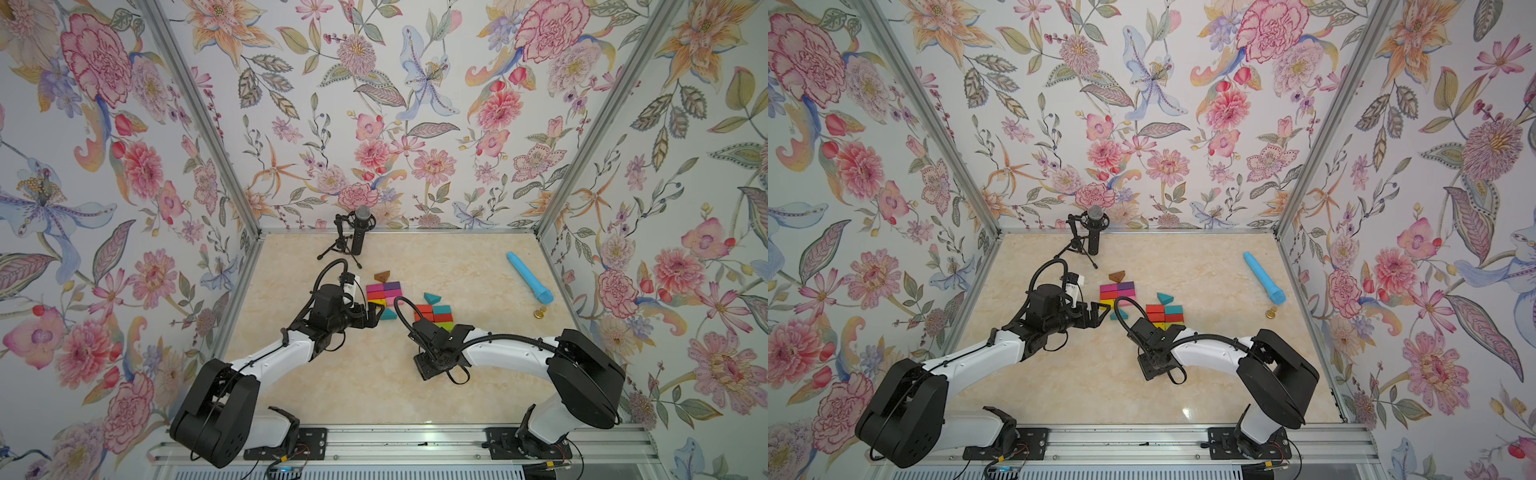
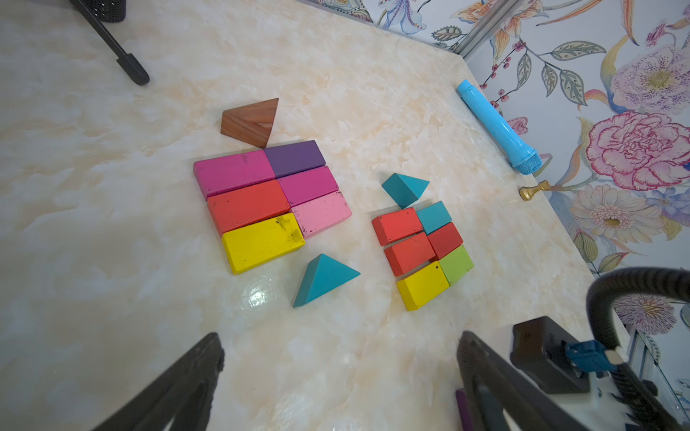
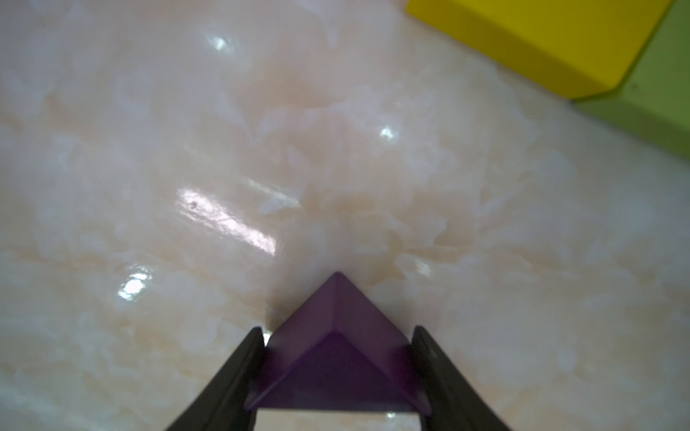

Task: Assemble a piece of candy with building blocks
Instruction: Pick up the building block from the center of the board, then assemble the building block at the center of the board.

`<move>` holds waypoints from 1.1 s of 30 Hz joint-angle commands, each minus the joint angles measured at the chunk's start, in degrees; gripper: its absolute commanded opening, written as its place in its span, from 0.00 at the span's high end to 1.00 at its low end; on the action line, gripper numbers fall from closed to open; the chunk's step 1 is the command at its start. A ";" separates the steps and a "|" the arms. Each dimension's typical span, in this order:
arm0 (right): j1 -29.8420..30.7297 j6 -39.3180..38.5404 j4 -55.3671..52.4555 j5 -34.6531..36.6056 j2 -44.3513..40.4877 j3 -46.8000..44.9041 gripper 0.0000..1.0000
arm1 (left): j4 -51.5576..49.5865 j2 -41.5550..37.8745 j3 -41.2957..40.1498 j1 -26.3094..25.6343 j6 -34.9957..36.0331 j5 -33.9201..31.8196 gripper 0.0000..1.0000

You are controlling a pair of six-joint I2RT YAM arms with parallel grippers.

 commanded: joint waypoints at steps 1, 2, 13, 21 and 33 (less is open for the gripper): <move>-3.17 2.97 1.03 3.38 -5.27 -2.13 0.50 | 2.25 0.58 -0.82 1.09 0.20 0.76 0.01; -4.52 3.15 1.25 3.25 -6.19 -2.47 0.50 | 2.64 0.78 -0.89 1.16 0.19 0.95 0.01; -9.61 5.19 2.30 3.69 -4.07 0.22 0.49 | 4.34 -0.13 -0.59 1.35 0.92 2.58 0.01; -10.43 7.56 2.30 4.08 -1.09 1.53 0.48 | 4.00 -1.51 -0.74 1.38 1.68 1.38 0.01; -9.84 8.74 1.89 3.99 4.10 4.75 0.46 | 5.37 -4.75 -4.38 1.34 1.52 -0.14 0.01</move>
